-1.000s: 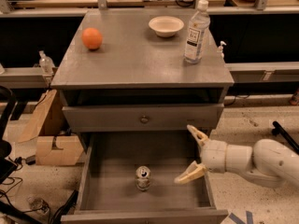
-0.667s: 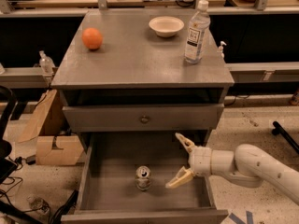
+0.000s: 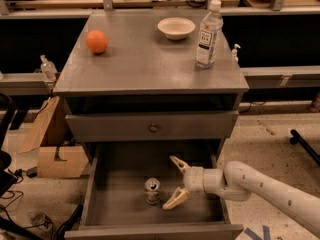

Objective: Pick 7up can from middle drawer and place on counter

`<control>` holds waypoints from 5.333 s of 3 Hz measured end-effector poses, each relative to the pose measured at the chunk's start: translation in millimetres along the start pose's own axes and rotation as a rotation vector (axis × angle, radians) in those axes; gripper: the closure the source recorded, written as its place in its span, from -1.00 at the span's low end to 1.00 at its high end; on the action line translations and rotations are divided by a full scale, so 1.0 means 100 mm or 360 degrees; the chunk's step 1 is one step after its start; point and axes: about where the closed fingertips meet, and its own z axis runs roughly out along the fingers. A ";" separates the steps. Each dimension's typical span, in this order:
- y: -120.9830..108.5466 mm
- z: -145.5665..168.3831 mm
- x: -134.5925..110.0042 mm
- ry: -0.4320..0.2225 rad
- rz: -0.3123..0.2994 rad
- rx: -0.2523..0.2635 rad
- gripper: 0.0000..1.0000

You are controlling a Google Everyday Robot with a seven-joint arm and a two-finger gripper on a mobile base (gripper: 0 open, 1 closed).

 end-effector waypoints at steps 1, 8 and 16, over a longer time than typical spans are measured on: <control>0.06 0.39 0.19 -0.0005 -0.0001 -0.0069 -1.00; -0.31 -0.63 -1.83 0.0003 0.0243 0.0208 1.00; -2.35 -0.17 -4.84 -0.0299 0.0257 0.0582 1.00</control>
Offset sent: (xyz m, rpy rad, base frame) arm 0.0019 0.0662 -0.0685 0.0055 0.0363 0.1061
